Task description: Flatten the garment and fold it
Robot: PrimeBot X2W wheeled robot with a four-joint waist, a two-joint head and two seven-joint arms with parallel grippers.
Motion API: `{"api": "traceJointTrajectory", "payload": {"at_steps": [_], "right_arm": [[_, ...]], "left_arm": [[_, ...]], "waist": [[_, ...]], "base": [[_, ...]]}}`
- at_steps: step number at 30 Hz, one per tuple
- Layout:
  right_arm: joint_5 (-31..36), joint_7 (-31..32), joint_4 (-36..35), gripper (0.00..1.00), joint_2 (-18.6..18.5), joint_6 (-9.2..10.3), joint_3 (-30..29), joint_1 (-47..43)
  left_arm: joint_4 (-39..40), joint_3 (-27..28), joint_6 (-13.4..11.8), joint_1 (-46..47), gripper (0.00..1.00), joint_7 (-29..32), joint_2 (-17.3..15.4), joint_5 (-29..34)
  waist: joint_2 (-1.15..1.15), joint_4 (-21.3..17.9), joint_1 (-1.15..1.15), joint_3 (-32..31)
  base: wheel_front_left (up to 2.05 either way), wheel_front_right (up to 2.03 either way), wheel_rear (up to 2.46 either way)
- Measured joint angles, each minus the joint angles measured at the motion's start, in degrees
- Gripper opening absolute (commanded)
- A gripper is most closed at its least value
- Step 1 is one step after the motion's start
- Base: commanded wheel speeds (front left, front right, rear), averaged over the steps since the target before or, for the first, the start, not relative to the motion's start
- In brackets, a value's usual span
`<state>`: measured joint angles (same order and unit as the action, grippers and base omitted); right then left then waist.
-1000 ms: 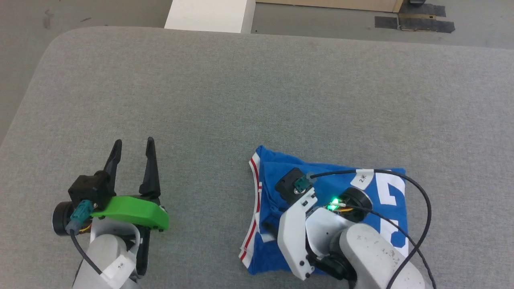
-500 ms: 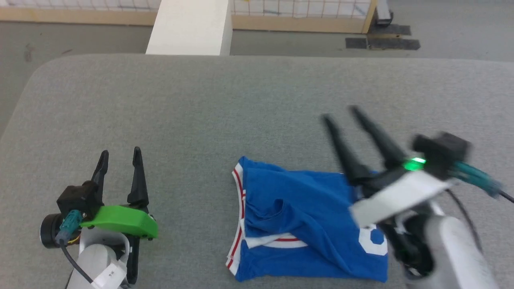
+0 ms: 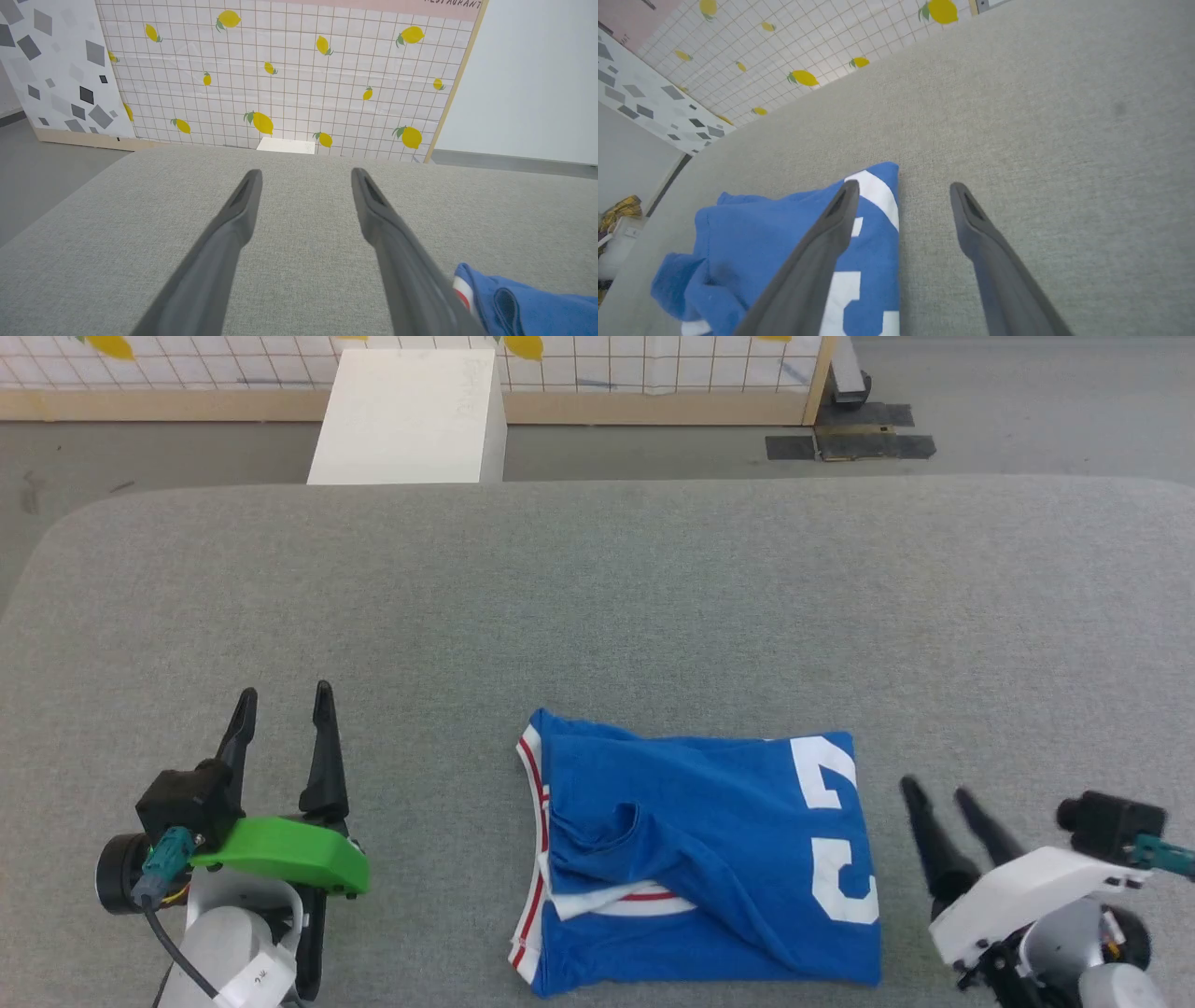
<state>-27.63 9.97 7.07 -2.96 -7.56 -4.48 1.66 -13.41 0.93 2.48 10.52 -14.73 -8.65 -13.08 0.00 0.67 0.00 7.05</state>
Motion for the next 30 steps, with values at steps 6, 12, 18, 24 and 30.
{"api": "traceJointTrajectory", "payload": {"at_steps": [6,12,18,24,30], "right_arm": [[-4.7,6.8,7.0,1.00,0.0,0.00,1.5,1.1],[-9.5,10.6,13.1,1.00,0.0,-0.01,6.0,4.6],[-8.2,13.4,16.1,0.22,-0.3,-0.01,7.0,6.8],[1.8,14.2,13.5,0.00,-0.1,-0.01,8.4,7.7],[20.1,18.4,4.2,0.00,-1.9,-0.01,13.0,14.1]], "left_arm": [[-0.3,-0.4,0.3,0.0,1.00,0.0,0.1,0.1],[-0.8,-0.5,0.5,0.0,1.00,0.0,0.2,0.3],[-1.0,-0.7,0.6,0.0,1.00,0.0,0.2,0.4],[-0.6,0.4,0.5,-0.8,1.00,0.0,0.2,0.4],[1.0,1.5,0.4,-1.8,1.00,0.0,0.0,0.3]], "waist": [[0.00,0.9,0.00,0.5],[0.00,1.9,0.00,0.7],[0.00,2.7,0.00,0.3],[0.00,1.6,0.00,0.0],[0.00,-1.8,0.00,0.3]], "base": [[0.00,0.00,0.00],[0.00,0.00,0.00],[0.00,0.00,0.00],[0.00,0.00,0.00],[0.00,0.00,0.00]]}}
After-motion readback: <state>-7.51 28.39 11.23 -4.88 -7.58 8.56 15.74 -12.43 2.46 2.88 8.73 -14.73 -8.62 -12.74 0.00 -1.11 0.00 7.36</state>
